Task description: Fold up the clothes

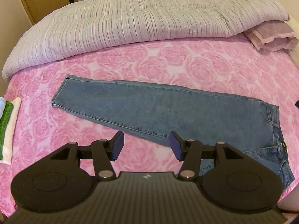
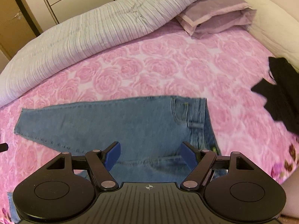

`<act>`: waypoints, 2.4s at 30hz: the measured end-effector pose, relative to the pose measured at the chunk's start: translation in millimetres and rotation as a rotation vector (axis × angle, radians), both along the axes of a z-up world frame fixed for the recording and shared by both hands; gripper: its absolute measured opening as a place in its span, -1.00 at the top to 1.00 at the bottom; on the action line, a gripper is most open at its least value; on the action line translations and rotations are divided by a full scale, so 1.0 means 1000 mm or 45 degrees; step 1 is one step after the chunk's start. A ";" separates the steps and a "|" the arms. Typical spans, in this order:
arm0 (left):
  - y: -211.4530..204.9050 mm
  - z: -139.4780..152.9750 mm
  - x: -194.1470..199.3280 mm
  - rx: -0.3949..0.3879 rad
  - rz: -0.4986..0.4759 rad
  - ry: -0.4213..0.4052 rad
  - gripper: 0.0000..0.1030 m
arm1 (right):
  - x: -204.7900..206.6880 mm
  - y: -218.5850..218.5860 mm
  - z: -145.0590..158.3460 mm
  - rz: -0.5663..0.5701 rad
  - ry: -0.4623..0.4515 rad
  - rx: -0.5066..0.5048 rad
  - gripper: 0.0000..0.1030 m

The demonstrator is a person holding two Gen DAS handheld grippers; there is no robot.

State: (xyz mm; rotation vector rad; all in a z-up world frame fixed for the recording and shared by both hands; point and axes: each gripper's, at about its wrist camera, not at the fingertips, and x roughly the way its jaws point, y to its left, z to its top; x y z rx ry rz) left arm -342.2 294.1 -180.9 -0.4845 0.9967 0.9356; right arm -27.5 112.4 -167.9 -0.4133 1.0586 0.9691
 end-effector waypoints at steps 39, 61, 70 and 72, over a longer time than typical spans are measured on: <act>0.262 -0.238 0.109 -0.110 -1.084 0.179 -0.29 | 0.149 0.229 -0.242 0.981 0.060 -0.300 -0.43; 0.096 -0.107 -0.046 0.097 -0.778 -0.080 0.93 | -0.007 0.071 -0.103 0.859 -0.539 -0.021 0.79; -0.042 -0.159 -0.161 -0.490 -0.183 -0.149 0.88 | -0.121 -0.078 -0.148 0.646 -0.201 -0.542 0.46; -0.047 -0.159 -0.164 -0.503 -0.135 -0.197 0.84 | -0.124 -0.094 -0.153 0.482 -0.166 -0.549 0.34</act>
